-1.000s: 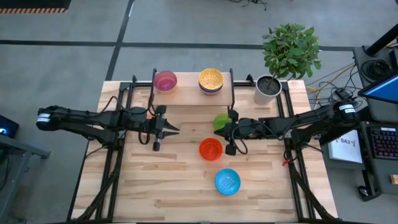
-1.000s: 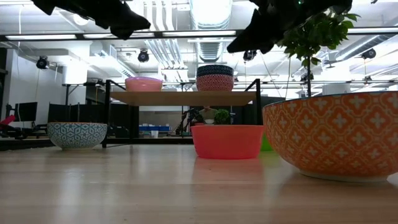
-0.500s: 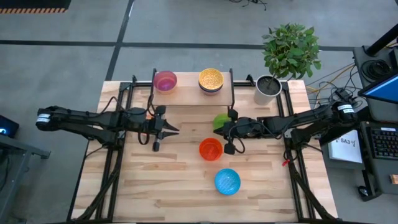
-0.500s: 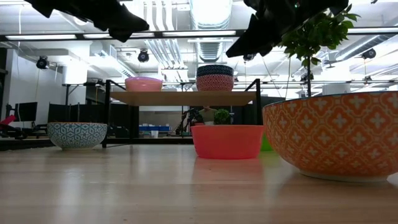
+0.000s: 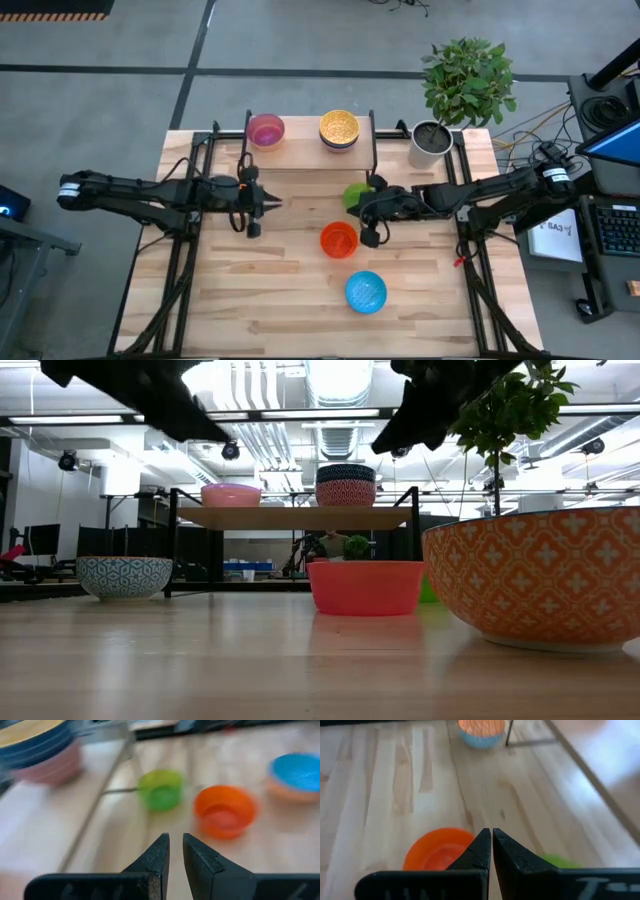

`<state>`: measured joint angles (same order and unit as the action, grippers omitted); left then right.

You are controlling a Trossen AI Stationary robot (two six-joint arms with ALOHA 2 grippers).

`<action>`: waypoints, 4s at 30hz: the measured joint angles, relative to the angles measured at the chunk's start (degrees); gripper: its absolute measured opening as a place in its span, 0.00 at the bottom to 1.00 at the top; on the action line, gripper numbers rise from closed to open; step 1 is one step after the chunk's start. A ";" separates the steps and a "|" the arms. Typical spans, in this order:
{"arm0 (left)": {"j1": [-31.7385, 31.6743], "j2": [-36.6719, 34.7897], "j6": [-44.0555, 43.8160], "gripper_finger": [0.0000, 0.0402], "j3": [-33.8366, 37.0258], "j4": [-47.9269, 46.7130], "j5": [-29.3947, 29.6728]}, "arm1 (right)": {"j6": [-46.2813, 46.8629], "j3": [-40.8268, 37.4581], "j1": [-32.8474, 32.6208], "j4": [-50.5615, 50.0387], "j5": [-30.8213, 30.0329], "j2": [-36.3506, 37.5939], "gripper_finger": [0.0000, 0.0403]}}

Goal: Place and stack bowls onto a shelf
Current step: Stack the light blue patterned bowl on top of the yellow patterned bowl on the shelf

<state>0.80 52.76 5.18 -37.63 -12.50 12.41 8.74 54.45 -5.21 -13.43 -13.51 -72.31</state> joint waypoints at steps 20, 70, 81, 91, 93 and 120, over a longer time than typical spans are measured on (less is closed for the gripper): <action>-0.04 -0.07 -2.74 0.09 -0.81 -11.56 18.46 | 25.71 11.40 0.00 -24.32 5.61 -3.05 0.02; -0.04 -0.05 -2.74 0.09 -0.81 -11.29 18.48 | 17.44 34.51 -13.29 -48.29 23.79 -31.40 0.42; -0.04 -0.05 -2.74 0.09 -0.81 -11.26 18.48 | 15.14 33.78 -13.27 -47.96 18.42 -34.81 0.42; -0.04 0.04 -2.74 0.09 -0.81 -11.11 18.46 | 13.31 33.11 -13.29 -44.86 18.77 -37.42 0.40; -0.04 0.04 -2.74 0.09 -0.81 -11.12 18.46 | 13.15 32.64 -13.27 -43.57 19.51 -37.42 0.36; -0.03 0.08 -1.86 0.09 -0.83 -9.99 18.46 | 6.20 41.19 -2.10 -42.88 35.95 -31.17 0.03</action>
<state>0.77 52.84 3.32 -38.46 -22.49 30.87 14.94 95.64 -7.31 -56.31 22.44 -103.48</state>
